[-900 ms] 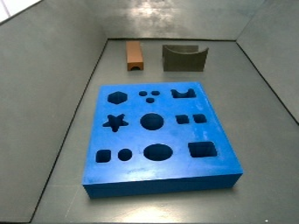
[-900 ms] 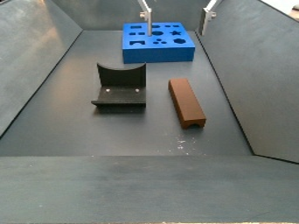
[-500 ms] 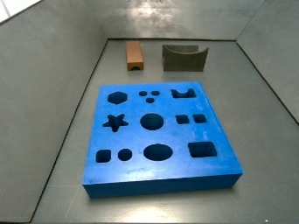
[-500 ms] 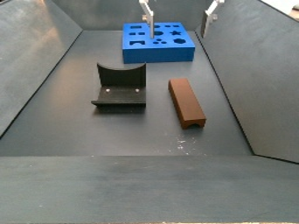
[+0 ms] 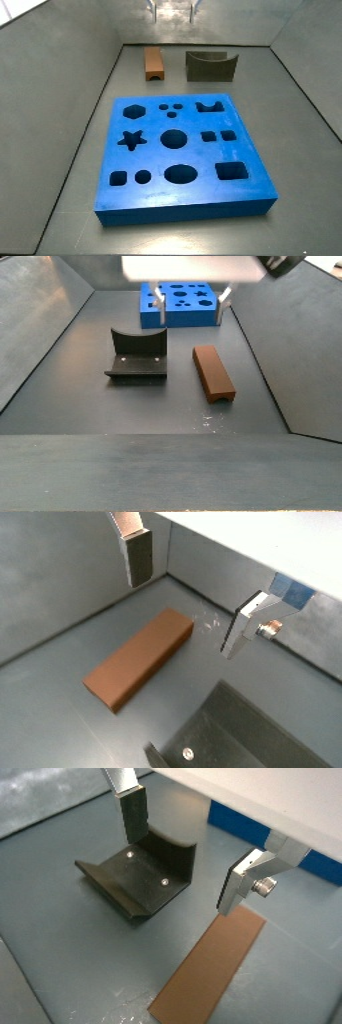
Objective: Pick up the arch object. Move up. Place the arch object on the fixture. Regrasp the arch object. Rotate the arch object. Move to above the board. Insert the arch object.
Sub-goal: Pick up the arch object.
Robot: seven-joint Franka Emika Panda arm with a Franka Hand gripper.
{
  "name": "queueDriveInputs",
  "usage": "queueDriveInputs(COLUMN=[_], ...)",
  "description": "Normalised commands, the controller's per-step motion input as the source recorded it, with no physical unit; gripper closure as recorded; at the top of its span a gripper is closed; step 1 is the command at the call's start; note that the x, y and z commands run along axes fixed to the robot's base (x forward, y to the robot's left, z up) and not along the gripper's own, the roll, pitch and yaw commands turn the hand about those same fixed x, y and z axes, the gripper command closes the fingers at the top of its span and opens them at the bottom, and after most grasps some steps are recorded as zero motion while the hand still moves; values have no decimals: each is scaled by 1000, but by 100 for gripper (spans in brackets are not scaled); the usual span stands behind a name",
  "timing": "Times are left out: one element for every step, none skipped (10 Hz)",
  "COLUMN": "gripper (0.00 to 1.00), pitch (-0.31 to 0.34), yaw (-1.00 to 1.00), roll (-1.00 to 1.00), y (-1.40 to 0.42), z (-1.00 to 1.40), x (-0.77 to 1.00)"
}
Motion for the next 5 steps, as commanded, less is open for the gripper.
queueDriveInputs(gripper=[0, 0, 0, 0, 0], pitch=[0, 0, 0, 0, 0], yaw=[146, 114, 60, 6, 6], roll=[-1, 0, 0, 0, 0], y=[14, 11, 3, 14, 23], z=[-1000, -1000, -1000, -1000, -1000], x=[20, -9, -220, -343, -357])
